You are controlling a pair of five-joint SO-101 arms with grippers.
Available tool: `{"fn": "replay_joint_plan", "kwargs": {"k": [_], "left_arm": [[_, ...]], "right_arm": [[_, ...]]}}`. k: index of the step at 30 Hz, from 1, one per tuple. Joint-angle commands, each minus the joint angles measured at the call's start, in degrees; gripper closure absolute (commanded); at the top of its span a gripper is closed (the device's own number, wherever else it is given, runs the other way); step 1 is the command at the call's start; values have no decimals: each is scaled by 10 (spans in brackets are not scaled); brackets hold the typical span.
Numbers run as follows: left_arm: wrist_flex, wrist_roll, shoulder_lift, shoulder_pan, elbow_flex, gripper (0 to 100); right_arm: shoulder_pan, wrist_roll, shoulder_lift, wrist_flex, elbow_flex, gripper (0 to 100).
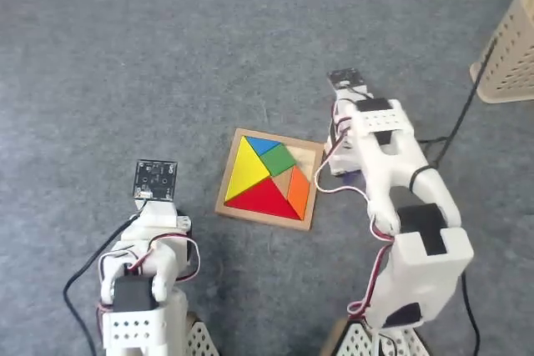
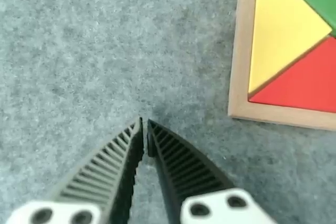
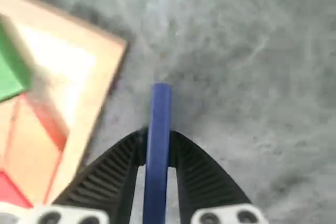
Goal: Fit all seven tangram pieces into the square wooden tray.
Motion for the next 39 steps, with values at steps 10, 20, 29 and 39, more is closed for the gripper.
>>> {"fn": "replay_joint_plan", "kwargs": {"k": [10, 20, 29, 39], "left_arm": [[4, -2, -11, 2, -6, 983], [4, -2, -11, 2, -6, 983], [4, -2, -11, 2, -6, 983], [4, -2, -11, 2, -6, 983]], "right_arm": [[9, 36, -190, -78, 157, 991], [11, 79, -199, -51, 158, 771], [7, 74, -204, -15, 143, 772], [-65, 59, -277, -3, 181, 772]]}}
